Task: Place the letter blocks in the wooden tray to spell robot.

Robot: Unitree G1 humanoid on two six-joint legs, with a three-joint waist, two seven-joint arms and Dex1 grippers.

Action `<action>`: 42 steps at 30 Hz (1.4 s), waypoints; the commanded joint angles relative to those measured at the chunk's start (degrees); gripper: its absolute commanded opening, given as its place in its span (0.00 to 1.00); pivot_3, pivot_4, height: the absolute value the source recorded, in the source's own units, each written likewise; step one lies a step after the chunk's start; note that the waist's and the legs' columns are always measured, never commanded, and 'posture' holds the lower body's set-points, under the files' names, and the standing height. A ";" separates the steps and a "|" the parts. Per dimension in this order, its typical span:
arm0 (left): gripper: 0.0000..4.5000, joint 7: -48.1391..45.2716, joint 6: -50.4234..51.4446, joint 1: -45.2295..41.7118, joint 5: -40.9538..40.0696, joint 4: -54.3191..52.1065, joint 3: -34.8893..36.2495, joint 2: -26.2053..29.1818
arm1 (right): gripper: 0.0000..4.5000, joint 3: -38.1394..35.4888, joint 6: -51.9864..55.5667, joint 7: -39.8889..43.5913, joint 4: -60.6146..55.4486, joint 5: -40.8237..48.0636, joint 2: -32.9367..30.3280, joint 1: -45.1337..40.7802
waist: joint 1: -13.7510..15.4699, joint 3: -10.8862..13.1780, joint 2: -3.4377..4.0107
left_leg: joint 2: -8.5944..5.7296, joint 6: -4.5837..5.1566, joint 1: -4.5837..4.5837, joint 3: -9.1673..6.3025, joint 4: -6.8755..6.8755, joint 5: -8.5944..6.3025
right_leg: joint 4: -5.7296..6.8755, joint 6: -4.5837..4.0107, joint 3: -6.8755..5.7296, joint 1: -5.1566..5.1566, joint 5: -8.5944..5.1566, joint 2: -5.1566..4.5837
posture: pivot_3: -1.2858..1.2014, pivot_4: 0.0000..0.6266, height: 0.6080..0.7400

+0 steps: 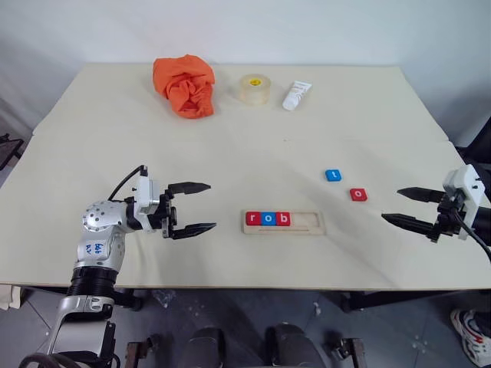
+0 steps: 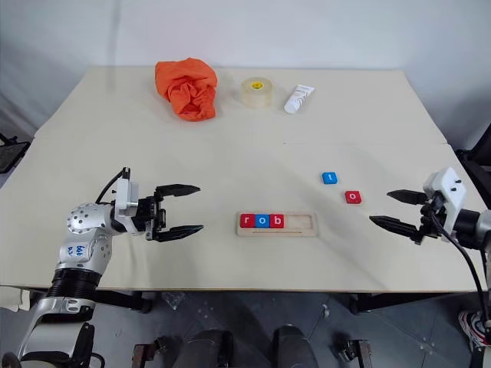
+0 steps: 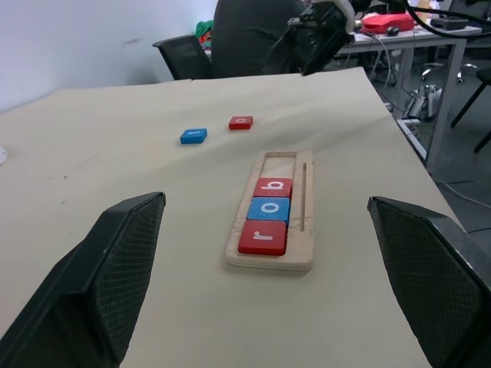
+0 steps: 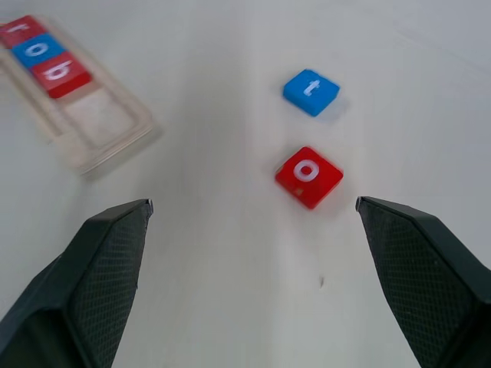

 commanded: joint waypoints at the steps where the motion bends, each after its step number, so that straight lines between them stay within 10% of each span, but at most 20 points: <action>1: 1.00 -0.40 0.19 -0.63 -0.50 -1.02 0.91 0.74 | 0.99 -2.07 0.37 -0.34 -1.90 1.89 -1.45 0.76 | -0.02 0.00 0.00 | 0.00 0.13 0.09 -0.01 -0.01 -0.07 | -0.08 0.00 0.00 0.12 0.00 -0.01 | 0.52 0.24 1.00; 18: 1.00 -0.76 0.23 -0.93 -0.29 -0.72 1.20 1.36 | 0.99 0.11 3.68 -4.11 -4.53 1.93 -1.26 0.38 | 0.12 0.00 0.00 | 0.00 -0.03 0.08 -0.12 -0.02 0.01 | -0.11 0.00 -0.09 0.16 0.00 -0.04 | 0.52 0.24 1.00; 32: 1.00 0.20 0.17 0.14 -0.37 -1.84 1.25 1.06 | 0.99 2.87 14.67 -39.34 -16.71 -3.21 17.10 -0.24 | 0.34 0.02 0.04 | -0.02 -0.08 -0.01 -0.20 -0.07 0.01 | -0.09 0.00 -0.15 0.07 0.00 -0.08 | 0.52 0.24 1.00; 42: 1.00 -0.01 -0.05 -0.43 -0.18 -1.30 0.91 0.91 | 0.99 2.55 17.36 -48.12 -14.29 -3.50 22.08 -0.60 | 0.05 0.01 0.04 | -0.04 -0.07 -0.03 -0.19 -0.10 0.01 | -0.07 0.00 -0.15 0.03 0.00 -0.09 | 0.52 0.24 1.00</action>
